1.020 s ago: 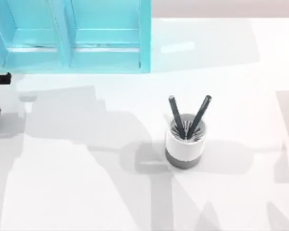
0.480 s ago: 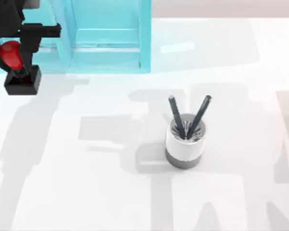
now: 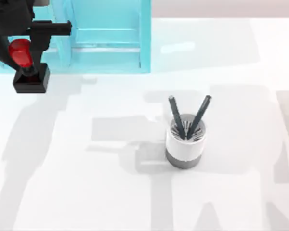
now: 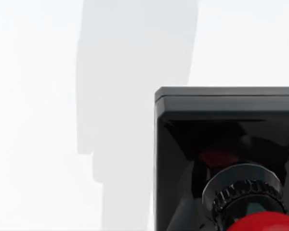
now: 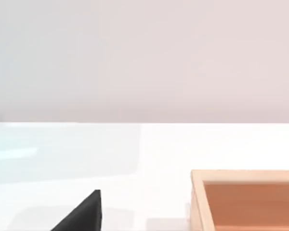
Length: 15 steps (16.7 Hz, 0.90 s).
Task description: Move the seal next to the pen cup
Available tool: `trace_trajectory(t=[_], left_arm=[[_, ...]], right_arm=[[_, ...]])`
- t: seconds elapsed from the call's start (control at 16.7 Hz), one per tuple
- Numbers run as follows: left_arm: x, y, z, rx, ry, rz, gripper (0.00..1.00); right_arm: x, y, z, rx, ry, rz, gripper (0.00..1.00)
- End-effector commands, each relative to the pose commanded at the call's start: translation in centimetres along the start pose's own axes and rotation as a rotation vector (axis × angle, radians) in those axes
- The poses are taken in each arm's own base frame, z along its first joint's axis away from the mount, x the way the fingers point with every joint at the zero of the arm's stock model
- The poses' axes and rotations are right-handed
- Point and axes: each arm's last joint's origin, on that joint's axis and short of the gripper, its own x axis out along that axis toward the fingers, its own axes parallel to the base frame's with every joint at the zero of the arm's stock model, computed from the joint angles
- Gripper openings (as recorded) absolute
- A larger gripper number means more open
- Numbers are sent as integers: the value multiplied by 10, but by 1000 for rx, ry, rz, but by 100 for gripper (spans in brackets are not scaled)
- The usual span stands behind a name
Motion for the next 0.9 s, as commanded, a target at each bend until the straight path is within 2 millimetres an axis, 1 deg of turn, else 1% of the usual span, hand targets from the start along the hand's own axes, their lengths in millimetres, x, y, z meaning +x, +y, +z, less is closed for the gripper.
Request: trace_trajectory(t=[0.12, 0.24, 0.42, 0.54, 0.66, 0.9], left_arm=[[-1, -30, -4, 1, -1, 0, 0], [-1, -72, -15, 3, 4, 2, 0], [0, -139, -44, 1, 12, 6, 0], [-2, -170, -63, 0, 8, 5, 0], [-4, -186, -75, 0, 2, 2, 0], [-4, -189, -78, 0, 0, 1, 0]], right_arm=[[0, 0, 0, 0, 0, 0, 100], [0, 0, 0, 0, 0, 0, 100], [0, 0, 0, 0, 0, 0, 100], [0, 0, 0, 0, 0, 0, 100], [0, 0, 0, 0, 0, 0, 100], [0, 0, 0, 0, 0, 0, 100]])
